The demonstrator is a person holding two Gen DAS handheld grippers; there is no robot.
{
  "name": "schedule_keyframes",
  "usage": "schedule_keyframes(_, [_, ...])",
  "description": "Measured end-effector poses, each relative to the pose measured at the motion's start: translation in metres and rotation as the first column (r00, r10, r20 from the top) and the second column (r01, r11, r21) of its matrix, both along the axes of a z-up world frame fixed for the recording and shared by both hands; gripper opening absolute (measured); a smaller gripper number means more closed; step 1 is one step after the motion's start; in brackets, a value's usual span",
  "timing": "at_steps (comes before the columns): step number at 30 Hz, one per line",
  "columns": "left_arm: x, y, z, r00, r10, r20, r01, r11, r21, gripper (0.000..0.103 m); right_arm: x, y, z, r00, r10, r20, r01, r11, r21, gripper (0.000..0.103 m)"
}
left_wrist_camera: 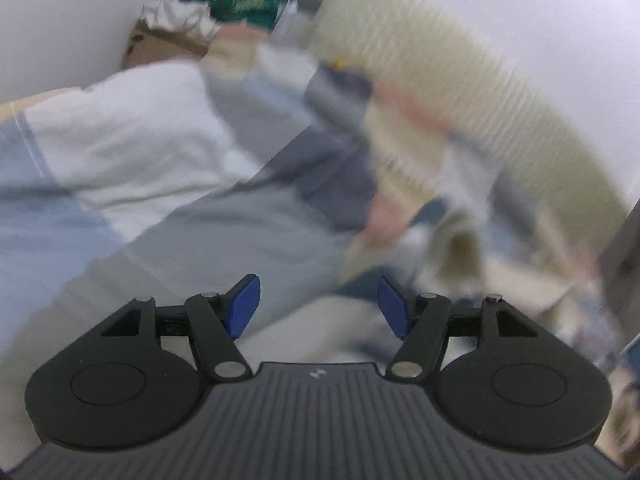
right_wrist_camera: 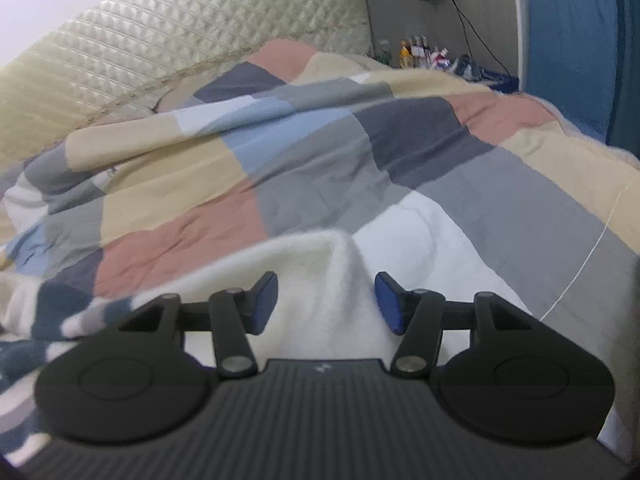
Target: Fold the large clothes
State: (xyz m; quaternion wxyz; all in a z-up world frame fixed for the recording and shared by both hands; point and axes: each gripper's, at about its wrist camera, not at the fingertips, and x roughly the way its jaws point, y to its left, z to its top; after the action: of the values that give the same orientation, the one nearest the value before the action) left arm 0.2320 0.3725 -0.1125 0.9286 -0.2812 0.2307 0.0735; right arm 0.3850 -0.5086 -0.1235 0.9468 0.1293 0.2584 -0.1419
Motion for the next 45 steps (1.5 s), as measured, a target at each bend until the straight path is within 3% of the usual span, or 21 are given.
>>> schedule_keyframes(2, [0.003, -0.004, 0.002, 1.0, -0.024, 0.019, 0.024, 0.999, -0.031, 0.072, -0.001, 0.011, 0.008, 1.0, 0.014, -0.01, -0.014, 1.0, -0.022, 0.057])
schedule_keyframes(3, [0.009, -0.009, 0.001, 0.999, -0.037, -0.007, 0.036, 0.999, -0.007, 0.072, -0.002, 0.018, 0.015, 1.0, 0.028, 0.004, -0.027, 0.999, -0.025, 0.057])
schedule_keyframes(5, [0.019, -0.02, -0.001, 0.997, -0.043, -0.07, 0.047, 0.997, 0.054, 0.072, -0.005, 0.031, 0.028, 0.998, 0.056, 0.037, -0.055, 0.998, -0.019, 0.057])
schedule_keyframes(8, [0.041, -0.038, -0.014, 0.967, 0.032, -0.253, 0.025, 0.976, 0.218, 0.07, -0.013, 0.064, 0.047, 0.989, 0.125, 0.081, -0.125, 0.992, -0.015, 0.057])
schedule_keyframes(10, [0.053, -0.044, -0.023, 0.943, 0.084, -0.322, 0.016, 0.955, 0.295, 0.048, -0.02, 0.087, 0.057, 0.979, 0.18, 0.094, -0.18, 0.984, -0.007, 0.057])
schedule_keyframes(11, [0.057, -0.042, -0.025, 0.939, 0.098, -0.33, 0.007, 0.953, 0.303, 0.043, -0.024, 0.101, 0.061, 0.974, 0.207, 0.093, -0.208, 0.978, 0.0, 0.057])
schedule_keyframes(12, [0.06, -0.04, -0.027, 0.936, 0.106, -0.335, -0.001, 0.955, 0.298, 0.026, -0.03, 0.116, 0.065, 0.967, 0.237, 0.09, -0.238, 0.971, -0.001, 0.057])
schedule_keyframes(13, [0.064, -0.039, -0.026, 0.933, 0.11, -0.342, 0.0, 0.953, 0.304, 0.016, -0.036, 0.13, 0.068, 0.961, 0.264, 0.085, -0.265, 0.964, -0.007, 0.057])
schedule_keyframes(16, [0.077, -0.041, -0.011, 0.926, 0.162, -0.341, -0.015, 0.918, 0.396, 0.009, -0.055, 0.173, 0.072, 0.931, 0.357, 0.073, -0.357, 0.934, -0.02, 0.055])
schedule_keyframes(19, [0.091, -0.031, 0.013, 0.923, 0.228, -0.309, -0.065, 0.886, 0.459, 0.008, -0.072, 0.204, 0.071, 0.901, 0.43, 0.062, -0.43, 0.903, -0.01, 0.055])
schedule_keyframes(22, [0.109, -0.021, 0.028, 0.91, 0.273, -0.312, -0.085, 0.86, 0.504, 0.009, -0.087, 0.224, 0.068, 0.891, 0.451, 0.056, -0.454, 0.889, 0.057, 0.055])
schedule_keyframes(26, [0.134, -0.009, 0.007, 0.876, 0.303, -0.376, -0.076, 0.856, 0.512, 0.009, -0.112, 0.246, 0.059, 0.884, 0.464, 0.056, -0.467, 0.877, 0.115, 0.055])
schedule_keyframes(29, [0.133, -0.01, -0.009, 0.881, 0.294, -0.37, -0.08, 0.865, 0.495, 0.011, -0.133, 0.259, 0.046, 0.883, 0.468, 0.048, -0.469, 0.871, 0.145, 0.055])
schedule_keyframes(32, [0.124, -0.01, -0.015, 0.885, 0.299, -0.358, -0.115, 0.883, 0.455, 0.023, -0.148, 0.263, 0.033, 0.884, 0.467, 0.037, -0.466, 0.869, 0.168, 0.056])
schedule_keyframes(33, [0.12, -0.01, -0.013, 0.883, 0.302, -0.36, -0.121, 0.887, 0.447, 0.034, -0.15, 0.264, 0.029, 0.882, 0.47, 0.033, -0.468, 0.868, 0.168, 0.056])
schedule_keyframes(34, [0.115, -0.014, -0.011, 0.879, 0.312, -0.36, -0.13, 0.884, 0.449, 0.052, -0.153, 0.265, 0.027, 0.881, 0.471, 0.031, -0.47, 0.869, 0.156, 0.056])
schedule_keyframes(35, [0.109, -0.018, -0.008, 0.877, 0.321, -0.356, -0.14, 0.881, 0.451, 0.057, -0.154, 0.267, 0.025, 0.879, 0.477, 0.027, -0.476, 0.869, 0.134, 0.056])
schedule_keyframes(39, [0.086, -0.042, 0.016, 0.897, 0.288, -0.335, -0.124, 0.892, 0.435, 0.06, -0.158, 0.274, 0.019, 0.861, 0.507, 0.051, -0.509, 0.859, 0.057, 0.055])
schedule_keyframes(45, [0.073, -0.108, 0.053, 0.948, 0.156, -0.278, -0.037, 0.921, 0.388, 0.06, -0.158, 0.265, 0.021, 0.854, 0.509, 0.112, -0.518, 0.853, 0.072, 0.056])
